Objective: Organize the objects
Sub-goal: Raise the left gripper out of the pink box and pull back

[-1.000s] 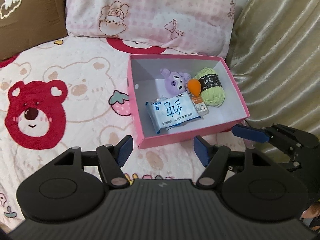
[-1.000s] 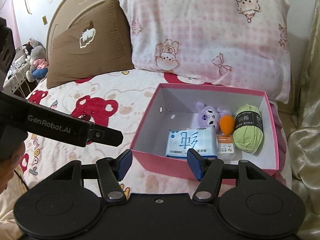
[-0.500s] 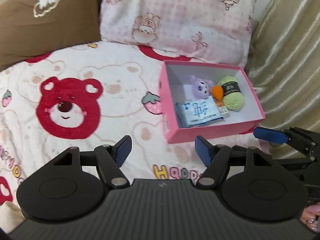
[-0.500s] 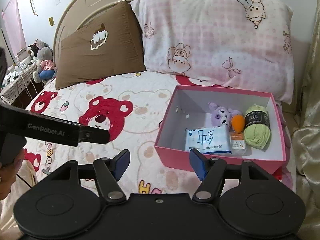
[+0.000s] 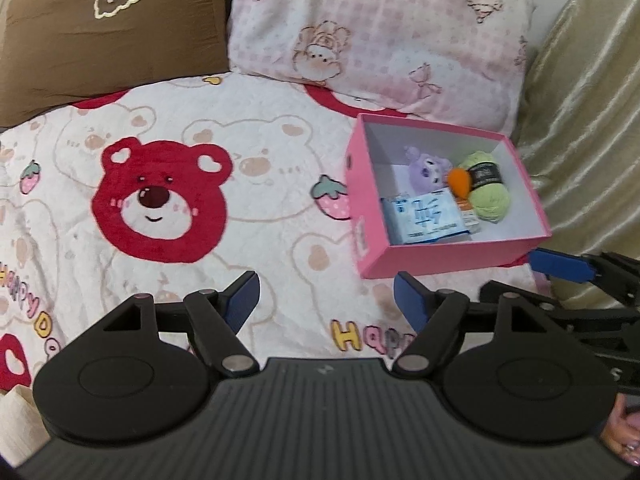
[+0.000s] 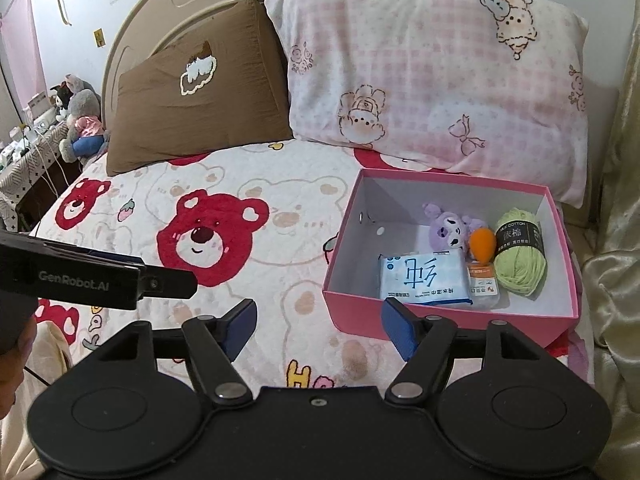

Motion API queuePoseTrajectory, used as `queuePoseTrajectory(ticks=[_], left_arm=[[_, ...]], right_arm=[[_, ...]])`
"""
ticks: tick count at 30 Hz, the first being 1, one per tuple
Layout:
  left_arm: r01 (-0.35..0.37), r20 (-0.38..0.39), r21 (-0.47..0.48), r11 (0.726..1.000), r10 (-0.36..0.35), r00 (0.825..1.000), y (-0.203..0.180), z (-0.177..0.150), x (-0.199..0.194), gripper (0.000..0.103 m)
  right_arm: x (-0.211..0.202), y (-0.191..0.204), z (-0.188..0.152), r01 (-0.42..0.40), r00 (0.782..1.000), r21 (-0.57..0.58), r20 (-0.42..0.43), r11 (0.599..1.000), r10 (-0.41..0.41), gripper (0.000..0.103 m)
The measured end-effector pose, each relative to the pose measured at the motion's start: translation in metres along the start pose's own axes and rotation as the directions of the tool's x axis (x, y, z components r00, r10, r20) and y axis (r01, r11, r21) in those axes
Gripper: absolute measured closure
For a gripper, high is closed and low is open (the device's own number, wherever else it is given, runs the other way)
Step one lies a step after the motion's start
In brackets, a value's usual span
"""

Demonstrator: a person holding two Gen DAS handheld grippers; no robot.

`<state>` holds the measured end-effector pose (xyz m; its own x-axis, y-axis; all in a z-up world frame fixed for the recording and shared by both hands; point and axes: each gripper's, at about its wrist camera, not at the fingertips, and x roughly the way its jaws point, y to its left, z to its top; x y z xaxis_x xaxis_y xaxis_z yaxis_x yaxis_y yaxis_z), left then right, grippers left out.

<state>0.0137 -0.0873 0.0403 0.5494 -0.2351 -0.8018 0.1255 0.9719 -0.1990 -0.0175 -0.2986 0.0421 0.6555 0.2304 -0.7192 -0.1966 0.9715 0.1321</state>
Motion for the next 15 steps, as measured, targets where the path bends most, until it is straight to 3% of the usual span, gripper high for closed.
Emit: queuePoseTrajectory(ticks=[7, 15], left_arm=[[-0.029, -0.011, 0.002, 1.0, 0.029, 1.0, 0.002, -0.003, 0.006, 0.026], [-0.024, -0.009, 0.012, 1.0, 0.024, 1.0, -0.001, -0.005, 0.005, 0.005]], right_arm=[[0.008, 0.006, -0.001, 0.042, 0.999, -0.014, -0.009, 0.999, -0.042, 0.021], [0.011, 0.006, -0.004, 0.1, 0.995, -0.006, -0.019, 0.995, -0.1, 0.01]])
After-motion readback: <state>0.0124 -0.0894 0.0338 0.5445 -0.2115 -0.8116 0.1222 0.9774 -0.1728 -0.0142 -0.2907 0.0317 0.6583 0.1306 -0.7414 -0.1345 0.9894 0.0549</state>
